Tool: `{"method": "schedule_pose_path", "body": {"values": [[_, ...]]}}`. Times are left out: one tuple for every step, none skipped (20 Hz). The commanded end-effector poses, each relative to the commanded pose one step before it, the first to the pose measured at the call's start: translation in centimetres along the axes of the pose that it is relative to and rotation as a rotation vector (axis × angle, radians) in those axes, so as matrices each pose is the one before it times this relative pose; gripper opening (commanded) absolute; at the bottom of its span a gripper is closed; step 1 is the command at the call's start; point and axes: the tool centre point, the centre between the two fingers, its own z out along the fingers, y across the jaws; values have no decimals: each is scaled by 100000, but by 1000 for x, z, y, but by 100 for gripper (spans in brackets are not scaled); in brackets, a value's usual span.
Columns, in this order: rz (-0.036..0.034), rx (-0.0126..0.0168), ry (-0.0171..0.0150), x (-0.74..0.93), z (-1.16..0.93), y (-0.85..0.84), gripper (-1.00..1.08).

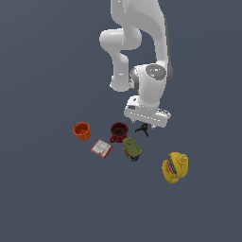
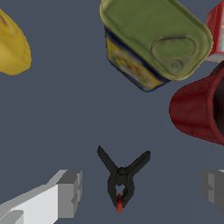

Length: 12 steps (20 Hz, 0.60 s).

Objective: Pick up a designated object from a clutter of objects.

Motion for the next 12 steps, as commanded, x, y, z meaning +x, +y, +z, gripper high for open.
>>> {"method": "schedule_pose_path", "body": {"values": [[3032, 114, -322, -1313, 1376, -244, 100], [982, 29, -150, -462, 457, -55, 100], [907, 29, -143, -433, 418, -42, 100], [837, 29, -136, -401, 380, -29, 100], [764, 28, -128, -370, 343, -20, 100], [694, 27, -119, -336, 307, -11, 100], [615, 25, -108, -304, 272, -7, 100], [552, 23, -99, -267, 238, 1, 100], [470, 20, -85, -235, 205, 1, 100], [401, 17, -74, -198, 172, 4, 100], [325, 14, -61, -164, 140, 4, 100], [254, 11, -48, -127, 108, 4, 100]]}}
